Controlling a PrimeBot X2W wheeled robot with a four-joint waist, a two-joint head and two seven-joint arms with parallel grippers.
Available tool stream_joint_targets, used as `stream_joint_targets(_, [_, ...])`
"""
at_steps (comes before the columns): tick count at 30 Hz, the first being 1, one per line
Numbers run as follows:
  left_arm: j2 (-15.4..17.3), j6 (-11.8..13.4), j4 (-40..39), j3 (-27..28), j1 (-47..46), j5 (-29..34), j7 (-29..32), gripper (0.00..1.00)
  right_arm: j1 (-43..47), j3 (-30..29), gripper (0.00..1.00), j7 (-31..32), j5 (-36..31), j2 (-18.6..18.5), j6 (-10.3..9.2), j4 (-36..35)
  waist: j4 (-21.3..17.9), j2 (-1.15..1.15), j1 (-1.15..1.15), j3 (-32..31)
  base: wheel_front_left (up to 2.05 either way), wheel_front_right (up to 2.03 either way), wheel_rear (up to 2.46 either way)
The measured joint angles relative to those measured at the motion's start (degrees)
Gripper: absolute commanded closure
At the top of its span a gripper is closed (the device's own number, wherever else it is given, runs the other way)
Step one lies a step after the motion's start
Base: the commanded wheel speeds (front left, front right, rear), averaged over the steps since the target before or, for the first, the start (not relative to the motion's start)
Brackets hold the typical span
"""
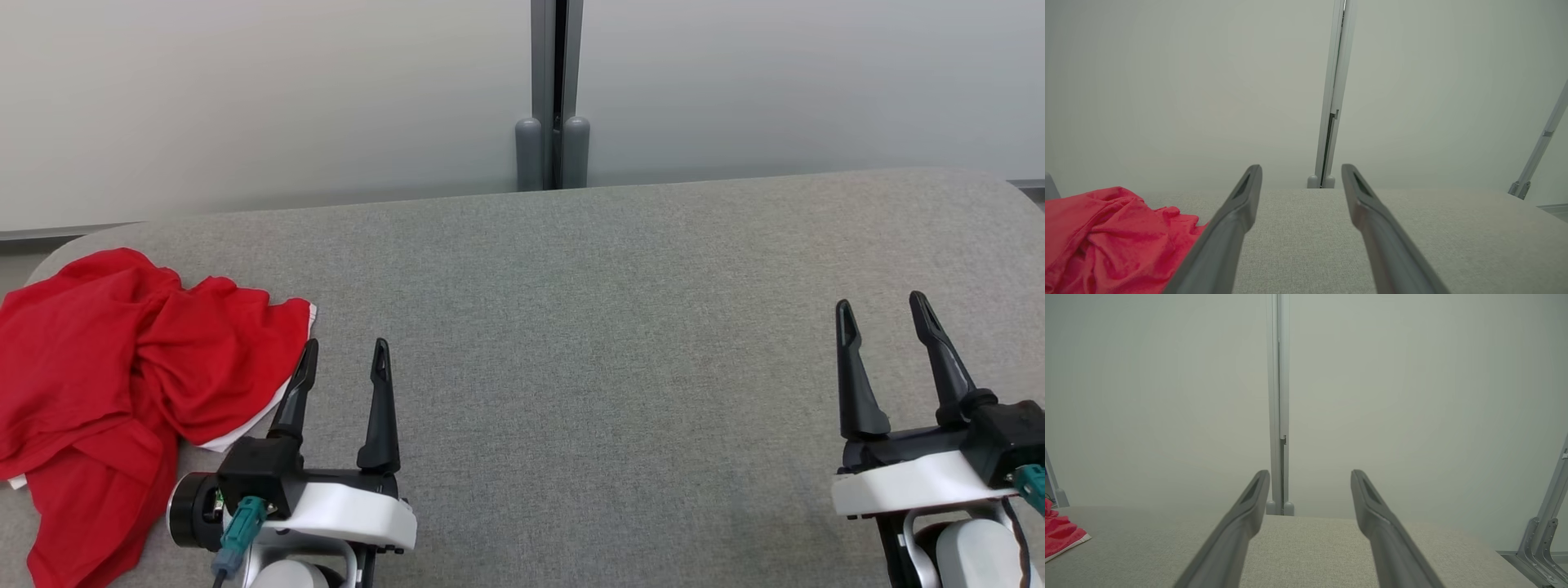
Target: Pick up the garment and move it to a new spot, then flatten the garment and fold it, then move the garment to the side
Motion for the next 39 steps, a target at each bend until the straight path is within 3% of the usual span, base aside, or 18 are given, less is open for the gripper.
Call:
stream_joint_targets(10, [-0.24,-0.25,0.31,0.13,0.25,3.08,-1.25,0.0,-0.01,0.26,0.0,-1.24,-1.57,0.21,0.01,1.52,0.03,0.0,0.0,-0.19,0.0,0.0,0.0])
stream_joint_targets(21, [-0.25,-0.35,2.32,-0.32,0.92,1.2,-2.29,0.0,-0.04,2.47,0.0,-2.4,6.88,1.01,0.01,5.92,0.16,0.0,0.0,-0.05,0.0,0.0,0.0])
stream_joint_targets(33, [-0.25,-0.07,2.32,-0.51,0.82,1.46,-2.63,0.0,-0.54,3.34,0.0,-2.71,7.13,0.11,0.01,6.86,0.26,0.0,0.0,0.04,0.0,0.0,0.0])
stream_joint_targets(39, [-0.27,0.09,2.26,-1.3,0.17,1.44,-2.7,0.0,-0.21,3.97,0.0,-2.72,7.54,-0.37,0.01,7.04,2.75,0.0,0.0,0.21,0.0,0.0,0.0])
